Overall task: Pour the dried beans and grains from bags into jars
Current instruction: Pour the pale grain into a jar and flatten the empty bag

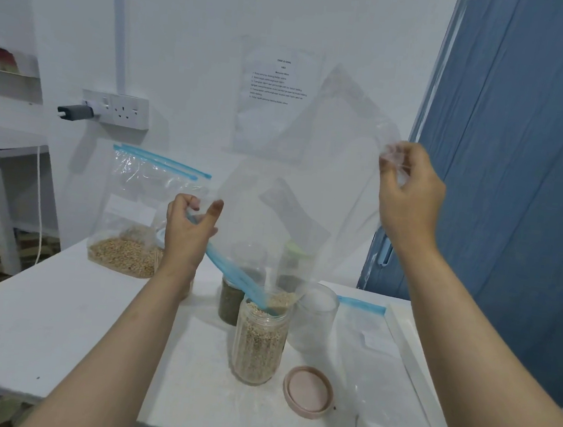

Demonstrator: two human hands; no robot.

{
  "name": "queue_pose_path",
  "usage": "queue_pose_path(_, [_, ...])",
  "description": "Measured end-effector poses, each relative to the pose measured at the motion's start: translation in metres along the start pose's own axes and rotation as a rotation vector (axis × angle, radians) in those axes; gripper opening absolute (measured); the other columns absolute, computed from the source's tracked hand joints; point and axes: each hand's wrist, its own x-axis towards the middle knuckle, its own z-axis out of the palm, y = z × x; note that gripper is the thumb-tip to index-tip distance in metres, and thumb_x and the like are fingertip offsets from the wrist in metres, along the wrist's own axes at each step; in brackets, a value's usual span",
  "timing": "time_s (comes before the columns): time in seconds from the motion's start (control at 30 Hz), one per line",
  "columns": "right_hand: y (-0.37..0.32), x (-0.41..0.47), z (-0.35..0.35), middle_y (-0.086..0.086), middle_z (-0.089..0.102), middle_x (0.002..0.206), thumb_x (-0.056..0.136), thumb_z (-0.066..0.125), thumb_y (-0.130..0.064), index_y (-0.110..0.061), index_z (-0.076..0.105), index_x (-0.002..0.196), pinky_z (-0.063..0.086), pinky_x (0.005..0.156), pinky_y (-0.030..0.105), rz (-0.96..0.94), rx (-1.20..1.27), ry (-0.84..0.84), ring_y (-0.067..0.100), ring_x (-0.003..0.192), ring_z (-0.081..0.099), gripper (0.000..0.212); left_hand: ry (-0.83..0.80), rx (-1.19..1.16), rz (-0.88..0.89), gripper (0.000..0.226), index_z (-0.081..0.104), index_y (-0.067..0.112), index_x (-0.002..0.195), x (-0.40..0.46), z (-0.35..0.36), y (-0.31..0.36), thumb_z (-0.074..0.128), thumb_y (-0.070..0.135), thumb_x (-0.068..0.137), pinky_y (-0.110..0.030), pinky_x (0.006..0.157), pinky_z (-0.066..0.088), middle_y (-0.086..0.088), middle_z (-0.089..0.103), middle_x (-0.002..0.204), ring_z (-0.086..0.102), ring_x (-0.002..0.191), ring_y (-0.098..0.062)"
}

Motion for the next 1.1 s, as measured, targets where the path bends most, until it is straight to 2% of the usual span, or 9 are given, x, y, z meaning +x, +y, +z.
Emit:
queue_pose_path(0.17, [0.001, -0.002, 0.003, -0.009, 0.065, 0.100, 0.099, 0.054, -0.018, -0.011, 0.064, 0.107, 0.039, 0.080, 0.006, -0.010, -0.007, 0.025, 0.009, 0.095, 0.059, 0.014, 0.001, 0.014, -0.008, 0.027, 0.044, 0.025, 0.088, -0.003, -0.001, 0.002, 0.065, 0.041, 0.090, -0.023, 0.079, 0.056, -0.005, 0.038, 0.114, 0.056, 0.082, -0.005])
queue_pose_path(0.27, [0.002, -0.003, 0.004, -0.009, 0.066, 0.100, 0.099, 0.054, -0.020, -0.012, 0.064, 0.107, 0.041, 0.078, 0.010, -0.001, 0.000, 0.039, 0.009, 0.094, 0.060, 0.015, 0.004, 0.074, -0.035, 0.027, 0.044, 0.028, 0.088, -0.002, -0.002, 0.002, 0.065, 0.044, 0.090, -0.032, 0.085, 0.054, -0.007, 0.044, 0.115, 0.057, 0.083, -0.011])
queue_pose_path(0.4, [-0.001, -0.002, 0.005, -0.012, 0.065, 0.099, 0.099, 0.055, -0.019, -0.012, 0.065, 0.107, 0.038, 0.076, 0.004, 0.005, -0.010, 0.012, 0.004, 0.092, 0.058, 0.015, 0.018, 0.264, 0.048, 0.030, 0.048, 0.021, 0.093, 0.001, -0.005, -0.001, 0.068, 0.043, 0.089, -0.034, 0.098, 0.037, 0.003, 0.046, 0.121, 0.045, 0.120, -0.019])
queue_pose_path(0.5, [-0.001, -0.002, 0.005, -0.016, 0.064, 0.098, 0.099, 0.055, -0.020, -0.014, 0.066, 0.106, 0.038, 0.077, 0.003, 0.026, -0.005, 0.005, 0.001, 0.092, 0.058, 0.014, 0.014, 0.443, 0.162, 0.030, 0.049, 0.030, 0.101, 0.002, -0.006, 0.000, 0.068, 0.048, 0.086, -0.045, 0.110, 0.026, 0.013, 0.049, 0.129, 0.036, 0.130, -0.015])
queue_pose_path(0.63, [-0.001, -0.005, 0.006, -0.016, 0.064, 0.098, 0.100, 0.055, -0.021, -0.014, 0.065, 0.108, 0.040, 0.079, 0.005, 0.043, 0.014, -0.028, -0.005, 0.089, 0.057, 0.015, -0.058, 0.507, 0.271, 0.044, 0.048, 0.038, 0.119, 0.001, -0.001, 0.012, 0.066, 0.056, 0.083, -0.033, 0.106, 0.017, 0.025, 0.055, 0.116, 0.042, 0.119, 0.002])
queue_pose_path(0.73, [0.000, -0.005, 0.008, -0.019, 0.062, 0.101, 0.097, 0.061, -0.029, -0.019, 0.064, 0.111, 0.043, 0.088, 0.018, 0.045, 0.044, -0.055, 0.005, 0.103, 0.057, 0.017, -0.144, 0.360, 0.287, 0.023, 0.056, 0.029, 0.101, 0.001, 0.002, 0.023, 0.071, 0.040, 0.088, -0.029, 0.100, 0.037, 0.017, 0.064, 0.099, 0.056, 0.100, 0.000])
queue_pose_path(0.87, [0.012, -0.016, 0.011, -0.015, 0.049, 0.134, 0.087, 0.071, -0.046, -0.036, 0.050, 0.127, 0.035, 0.113, 0.035, 0.073, 0.144, -0.038, 0.010, 0.132, 0.043, 0.047, -0.199, 0.265, 0.263, 0.013, 0.056, 0.019, 0.089, -0.001, 0.000, 0.026, 0.065, 0.026, 0.095, -0.029, 0.091, 0.046, 0.009, 0.070, 0.092, 0.062, 0.097, -0.012])
queue_pose_path(1.0, [0.026, -0.051, 0.021, -0.012, 0.020, 0.161, 0.066, 0.078, -0.068, -0.059, 0.023, 0.141, 0.025, 0.120, 0.047, 0.488, 0.542, 0.015, 0.011, 0.145, 0.029, 0.093, -0.204, 0.177, 0.249, 0.012, 0.056, 0.023, 0.090, -0.002, -0.003, 0.022, 0.059, 0.014, 0.097, -0.021, 0.091, 0.043, 0.012, 0.071, 0.090, 0.062, 0.099, -0.013])
queue_pose_path(1.1, [0.038, -0.083, 0.038, -0.005, 0.029, 0.160, 0.058, 0.075, -0.077, -0.057, 0.010, 0.147, 0.026, 0.117, 0.054, 0.744, 0.603, -0.154, 0.016, 0.141, 0.039, 0.112, -0.216, 0.138, 0.233, 0.016, 0.061, 0.029, 0.094, 0.003, -0.006, 0.017, 0.059, 0.014, 0.097, -0.025, 0.096, 0.044, 0.013, 0.070, 0.092, 0.062, 0.103, -0.011])
